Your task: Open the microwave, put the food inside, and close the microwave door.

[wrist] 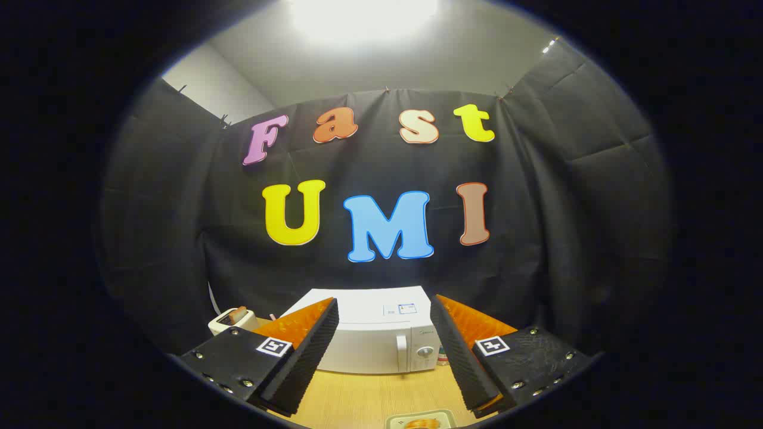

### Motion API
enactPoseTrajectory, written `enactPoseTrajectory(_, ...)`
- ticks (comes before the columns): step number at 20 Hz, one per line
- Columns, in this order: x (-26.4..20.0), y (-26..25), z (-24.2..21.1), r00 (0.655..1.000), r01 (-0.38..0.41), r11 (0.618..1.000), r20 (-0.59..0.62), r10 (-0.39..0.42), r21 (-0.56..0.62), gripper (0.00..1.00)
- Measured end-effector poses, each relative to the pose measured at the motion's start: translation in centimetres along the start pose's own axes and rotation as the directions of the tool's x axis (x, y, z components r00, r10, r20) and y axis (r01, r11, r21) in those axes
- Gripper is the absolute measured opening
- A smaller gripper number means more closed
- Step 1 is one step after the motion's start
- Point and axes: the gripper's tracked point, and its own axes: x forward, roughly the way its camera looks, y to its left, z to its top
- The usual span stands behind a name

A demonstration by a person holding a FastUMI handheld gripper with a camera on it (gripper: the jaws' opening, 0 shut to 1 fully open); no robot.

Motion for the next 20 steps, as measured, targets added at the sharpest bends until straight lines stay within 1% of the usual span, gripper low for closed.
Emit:
enactPoseTrajectory(3,-0.4,0.7,-0.5,1.000,-0.005,1.000,-0.006,0.005,-0.007,0.96)
enactPoseTrajectory(10,0.3,2.5,-0.2,0.999,-0.038,0.999,-0.016,0.038,0.013,0.97)
enactPoseTrajectory(17,0.2,3.5,0.4,0.999,-0.044,0.999,0.019,0.045,-0.023,0.96)
enactPoseTrajectory(20,0.0,3.6,0.9,0.997,-0.048,0.998,0.053,0.051,-0.046,0.96)
